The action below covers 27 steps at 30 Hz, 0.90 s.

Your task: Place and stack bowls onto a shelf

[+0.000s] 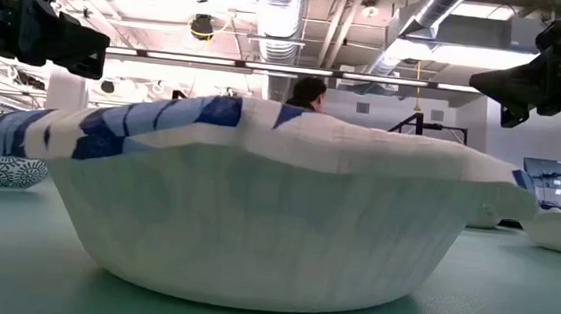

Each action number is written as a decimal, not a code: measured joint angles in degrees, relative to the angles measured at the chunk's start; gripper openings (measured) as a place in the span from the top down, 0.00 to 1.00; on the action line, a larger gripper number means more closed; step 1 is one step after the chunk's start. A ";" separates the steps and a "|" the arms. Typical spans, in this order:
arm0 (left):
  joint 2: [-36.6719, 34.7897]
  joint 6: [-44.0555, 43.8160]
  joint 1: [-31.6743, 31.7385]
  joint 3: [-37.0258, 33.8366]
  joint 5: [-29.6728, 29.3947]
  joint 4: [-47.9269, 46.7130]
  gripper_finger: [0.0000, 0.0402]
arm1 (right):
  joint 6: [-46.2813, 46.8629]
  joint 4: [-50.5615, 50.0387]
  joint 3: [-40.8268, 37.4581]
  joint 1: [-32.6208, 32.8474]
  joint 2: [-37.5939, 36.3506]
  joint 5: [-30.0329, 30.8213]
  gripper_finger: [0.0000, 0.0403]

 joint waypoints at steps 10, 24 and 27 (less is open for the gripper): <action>0.00 0.00 0.01 -0.01 0.00 0.01 1.00 | 0.01 0.01 0.01 0.01 -0.02 -0.02 0.89; -0.02 1.52 -0.03 0.01 -4.63 1.08 1.00 | -0.17 3.54 0.02 0.00 -0.02 0.12 0.89; 0.00 0.85 0.00 -0.01 -8.68 1.95 1.00 | -5.62 4.05 0.01 -0.82 -0.02 2.27 0.89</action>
